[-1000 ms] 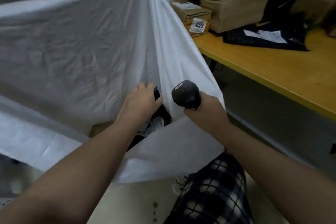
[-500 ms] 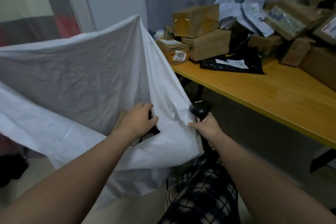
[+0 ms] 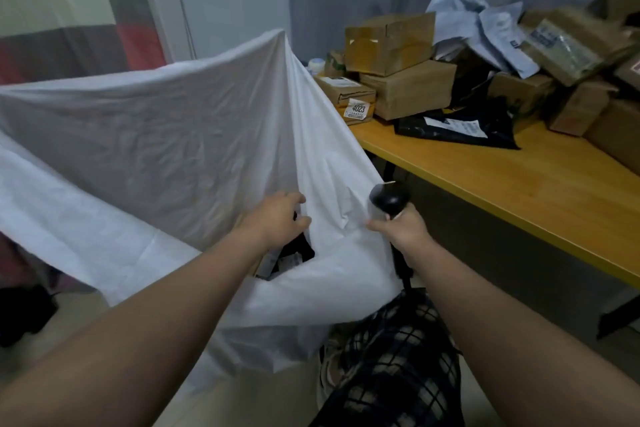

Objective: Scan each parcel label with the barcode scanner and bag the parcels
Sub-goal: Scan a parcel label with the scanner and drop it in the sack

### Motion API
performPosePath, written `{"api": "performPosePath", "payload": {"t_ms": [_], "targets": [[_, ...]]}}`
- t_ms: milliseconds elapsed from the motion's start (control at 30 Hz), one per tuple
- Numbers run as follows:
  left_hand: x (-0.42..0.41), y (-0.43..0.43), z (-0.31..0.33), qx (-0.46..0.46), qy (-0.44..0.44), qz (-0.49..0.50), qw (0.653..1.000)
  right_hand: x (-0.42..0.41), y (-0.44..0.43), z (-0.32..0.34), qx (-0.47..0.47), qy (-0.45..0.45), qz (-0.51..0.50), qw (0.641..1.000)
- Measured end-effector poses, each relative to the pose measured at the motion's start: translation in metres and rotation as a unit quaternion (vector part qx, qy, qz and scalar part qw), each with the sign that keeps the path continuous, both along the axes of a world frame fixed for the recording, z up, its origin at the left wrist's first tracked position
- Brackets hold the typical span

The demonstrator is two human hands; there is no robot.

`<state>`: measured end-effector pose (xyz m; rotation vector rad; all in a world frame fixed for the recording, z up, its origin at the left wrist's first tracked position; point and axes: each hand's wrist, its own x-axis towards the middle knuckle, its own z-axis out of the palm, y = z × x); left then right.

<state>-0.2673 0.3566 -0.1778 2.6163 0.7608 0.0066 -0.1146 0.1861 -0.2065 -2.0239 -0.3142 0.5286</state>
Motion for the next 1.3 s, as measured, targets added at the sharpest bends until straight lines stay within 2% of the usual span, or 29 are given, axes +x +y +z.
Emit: {"api": "performPosePath", "payload": {"t_ms": [200, 333, 400, 433, 500, 567, 633, 767, 867, 900, 967, 1000, 1033, 1067, 1167, 1300], "targets": [[-0.015, -0.001, -0.016, 0.000, -0.018, 0.002, 1.000, 0.003, 0.003, -0.035, -0.016, 0.034, -0.027, 0.999], [-0.028, -0.003, -0.035, -0.005, -0.058, 0.011, 0.998, 0.003, 0.012, -0.040, -0.059, -0.027, -0.041, 0.997], [-0.035, -0.009, -0.043, -0.016, -0.070, 0.006, 0.997, 0.004, 0.012, -0.033, -0.047, -0.029, -0.051, 0.997], [-0.039, -0.013, -0.044, -0.042, -0.049, -0.008, 0.998, 0.005, 0.011, -0.028, -0.039, -0.023, -0.053, 0.998], [-0.044, -0.027, -0.047, -0.107, 0.050, -0.070, 0.991, 0.004, 0.006, -0.015, -0.024, 0.001, -0.051, 0.998], [-0.043, -0.045, -0.052, -0.125, 0.137, -0.133, 0.974, 0.000, 0.000, 0.002, -0.001, 0.039, -0.045, 0.998], [-0.038, -0.062, -0.057, -0.101, 0.139, -0.134, 0.976, -0.008, -0.002, 0.023, 0.046, 0.083, -0.052, 0.994], [-0.013, -0.086, -0.045, -0.084, 0.028, -0.053, 0.995, -0.029, 0.000, 0.066, 0.165, 0.129, -0.046, 0.977], [0.001, -0.085, -0.016, -0.067, -0.089, -0.005, 0.994, -0.037, 0.005, 0.102, 0.230, 0.106, -0.014, 0.967], [0.002, -0.083, -0.003, -0.063, -0.159, 0.017, 0.985, -0.037, 0.005, 0.117, 0.258, 0.092, -0.009, 0.962], [0.000, -0.076, 0.024, -0.054, -0.338, 0.064, 0.938, -0.032, -0.001, 0.144, 0.308, 0.065, -0.020, 0.949], [-0.001, -0.074, 0.036, -0.049, -0.395, 0.066, 0.915, -0.028, -0.006, 0.152, 0.309, 0.045, -0.026, 0.950], [-0.002, -0.073, 0.044, -0.039, -0.405, 0.045, 0.912, -0.025, -0.012, 0.154, 0.289, 0.026, -0.026, 0.957], [-0.001, -0.073, 0.049, -0.025, -0.380, 0.007, 0.925, -0.023, -0.018, 0.151, 0.262, 0.014, -0.021, 0.965], [0.007, -0.075, 0.043, 0.000, -0.230, -0.112, 0.967, -0.018, -0.034, 0.132, 0.209, 0.028, -0.019, 0.977], [0.014, -0.083, 0.038, 0.023, -0.108, -0.151, 0.982, -0.012, -0.046, 0.120, 0.187, 0.040, -0.068, 0.979]]}}
